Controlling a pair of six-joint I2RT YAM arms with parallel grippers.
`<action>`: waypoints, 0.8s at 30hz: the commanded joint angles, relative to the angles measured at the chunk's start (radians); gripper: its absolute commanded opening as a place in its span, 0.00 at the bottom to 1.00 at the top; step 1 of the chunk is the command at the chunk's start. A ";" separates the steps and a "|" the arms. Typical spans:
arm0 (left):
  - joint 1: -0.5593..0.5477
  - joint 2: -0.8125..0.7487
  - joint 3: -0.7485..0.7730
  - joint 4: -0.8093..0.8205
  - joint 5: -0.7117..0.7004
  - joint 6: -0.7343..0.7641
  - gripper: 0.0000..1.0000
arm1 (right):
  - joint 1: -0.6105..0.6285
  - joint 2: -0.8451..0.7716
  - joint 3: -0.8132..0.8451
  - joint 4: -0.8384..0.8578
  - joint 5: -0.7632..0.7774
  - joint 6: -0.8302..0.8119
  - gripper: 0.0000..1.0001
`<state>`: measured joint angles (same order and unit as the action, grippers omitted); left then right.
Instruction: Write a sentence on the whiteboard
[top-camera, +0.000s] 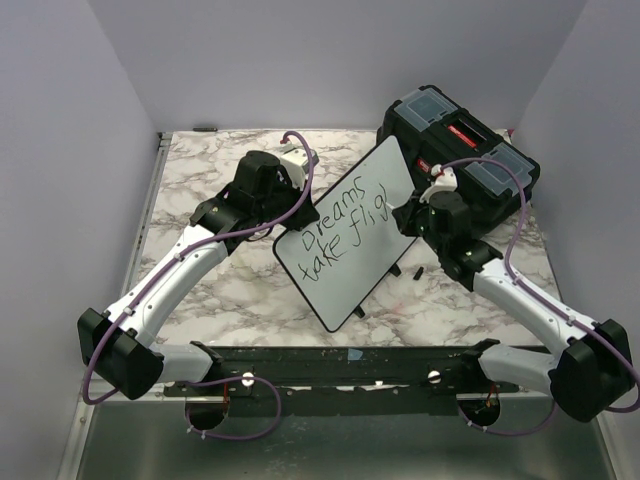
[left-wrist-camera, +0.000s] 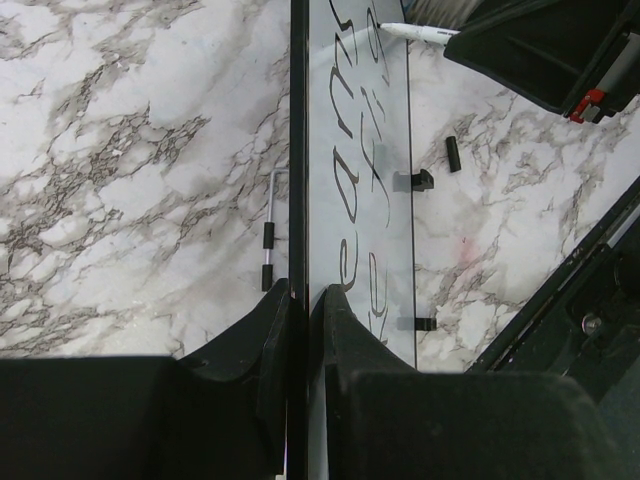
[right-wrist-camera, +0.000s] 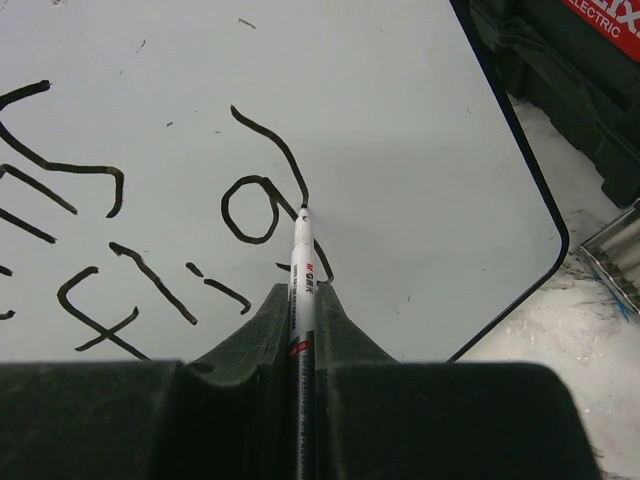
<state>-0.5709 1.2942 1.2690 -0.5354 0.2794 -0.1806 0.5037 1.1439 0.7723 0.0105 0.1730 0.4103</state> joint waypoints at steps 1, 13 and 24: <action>-0.032 0.039 -0.048 -0.161 -0.039 0.103 0.00 | 0.001 0.025 0.050 -0.008 -0.008 -0.001 0.01; -0.034 0.039 -0.048 -0.161 -0.040 0.105 0.00 | 0.001 0.071 0.130 -0.009 0.029 -0.017 0.01; -0.033 0.037 -0.048 -0.161 -0.038 0.105 0.00 | 0.001 0.096 0.150 -0.043 0.075 -0.023 0.01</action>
<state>-0.5716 1.2942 1.2690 -0.5354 0.2756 -0.1810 0.5037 1.2194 0.8959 -0.0021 0.2127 0.3992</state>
